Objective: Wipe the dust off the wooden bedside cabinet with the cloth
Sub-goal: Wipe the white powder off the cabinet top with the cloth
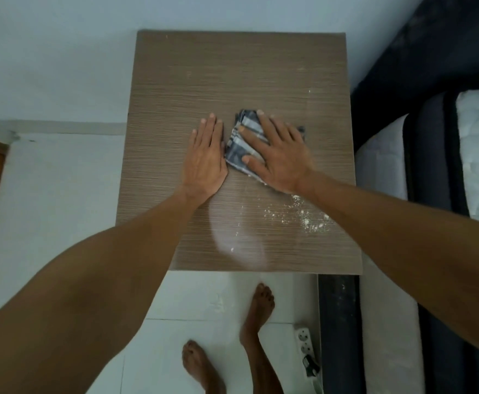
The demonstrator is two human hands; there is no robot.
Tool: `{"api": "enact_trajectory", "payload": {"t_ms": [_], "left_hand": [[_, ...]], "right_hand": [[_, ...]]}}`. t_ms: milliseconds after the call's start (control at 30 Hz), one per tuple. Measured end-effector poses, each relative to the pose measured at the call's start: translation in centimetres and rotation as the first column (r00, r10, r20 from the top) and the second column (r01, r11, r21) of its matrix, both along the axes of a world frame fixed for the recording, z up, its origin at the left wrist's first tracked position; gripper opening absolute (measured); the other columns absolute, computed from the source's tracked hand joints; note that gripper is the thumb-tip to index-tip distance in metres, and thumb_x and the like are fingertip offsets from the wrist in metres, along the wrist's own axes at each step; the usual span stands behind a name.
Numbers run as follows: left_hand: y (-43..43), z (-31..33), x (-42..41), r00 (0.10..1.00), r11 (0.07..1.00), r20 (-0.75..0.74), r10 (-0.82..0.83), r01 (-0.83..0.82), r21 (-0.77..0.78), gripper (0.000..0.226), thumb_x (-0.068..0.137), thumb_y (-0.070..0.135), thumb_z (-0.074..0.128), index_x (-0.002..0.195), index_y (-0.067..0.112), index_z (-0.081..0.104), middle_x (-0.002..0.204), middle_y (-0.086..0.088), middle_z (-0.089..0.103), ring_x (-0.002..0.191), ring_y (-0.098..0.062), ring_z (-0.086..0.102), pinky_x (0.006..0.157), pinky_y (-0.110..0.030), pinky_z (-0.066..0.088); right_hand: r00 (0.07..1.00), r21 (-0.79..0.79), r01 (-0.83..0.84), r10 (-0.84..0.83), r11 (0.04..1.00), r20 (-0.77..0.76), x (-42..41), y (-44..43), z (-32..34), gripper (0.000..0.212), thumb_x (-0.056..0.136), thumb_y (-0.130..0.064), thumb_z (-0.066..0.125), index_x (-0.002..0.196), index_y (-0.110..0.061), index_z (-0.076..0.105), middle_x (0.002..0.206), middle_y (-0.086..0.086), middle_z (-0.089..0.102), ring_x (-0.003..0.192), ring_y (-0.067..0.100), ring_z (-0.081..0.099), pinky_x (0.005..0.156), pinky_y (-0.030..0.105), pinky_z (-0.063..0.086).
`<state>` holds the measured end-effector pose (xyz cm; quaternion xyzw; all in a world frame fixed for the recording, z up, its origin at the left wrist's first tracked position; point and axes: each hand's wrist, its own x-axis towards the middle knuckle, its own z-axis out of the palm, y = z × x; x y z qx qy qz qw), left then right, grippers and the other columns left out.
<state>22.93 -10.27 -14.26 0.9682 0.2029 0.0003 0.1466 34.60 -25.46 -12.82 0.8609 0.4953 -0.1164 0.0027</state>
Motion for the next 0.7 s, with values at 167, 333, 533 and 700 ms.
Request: {"api": "enact_trajectory", "payload": {"t_ms": [167, 333, 533, 700], "left_hand": [[0.0, 0.1, -3.7, 0.999, 0.999, -0.011, -0.03, 0.03, -0.017, 0.052, 0.104, 0.027, 0.016, 0.152, 0.006, 0.016, 0.161, -0.013, 0.011, 0.149, -0.027, 0.007, 0.12, -0.039, 0.002], [-0.4, 0.3, -5.9, 0.996, 0.998, -0.076, -0.055, 0.054, -0.018, 0.054, 0.104, 0.031, 0.017, 0.153, 0.009, 0.011, 0.162, -0.01, 0.006, 0.15, -0.027, 0.004, 0.12, -0.046, 0.005], [-0.8, 0.7, -7.5, 0.988, 0.995, -0.115, -0.102, 0.099, -0.029, 0.056, 0.104, 0.033, 0.018, 0.153, 0.008, 0.008, 0.162, -0.01, 0.003, 0.149, -0.028, 0.002, 0.12, -0.049, 0.004], [-1.2, 1.0, -7.9, 0.983, 0.994, -0.147, -0.109, 0.105, -0.037, 0.057, 0.104, 0.033, 0.018, 0.153, 0.007, 0.006, 0.162, -0.01, 0.0, 0.149, -0.029, 0.0, 0.119, -0.05, 0.003]], "right_hand": [[0.997, 0.035, -0.027, 0.03, 0.999, -0.076, -6.5, -3.1, 0.6, 0.074, 0.091, -0.07, -0.003, 0.155, -0.036, 0.012, 0.164, 0.009, 0.007, 0.149, 0.031, 0.009, 0.119, 0.05, 0.009], [0.992, 0.053, -0.11, 0.113, 0.993, -0.064, -13.1, -5.4, 0.2, 0.069, 0.095, -0.067, 0.008, 0.154, -0.033, 0.023, 0.161, 0.012, 0.02, 0.144, 0.034, 0.026, 0.115, 0.051, 0.02], [0.976, 0.109, -0.2, 0.208, 0.974, -0.068, -17.4, -7.5, -0.1, 0.064, 0.097, -0.06, 0.031, 0.153, -0.029, 0.027, 0.16, 0.013, 0.023, 0.141, 0.035, 0.03, 0.109, 0.05, 0.03], [0.946, 0.105, -0.31, 0.317, 0.945, -0.061, -19.8, -9.5, -0.3, 0.095, 0.077, 0.003, 0.06, 0.155, -0.033, 0.019, 0.163, 0.009, 0.015, 0.142, 0.034, 0.028, 0.11, 0.049, 0.032]]}}
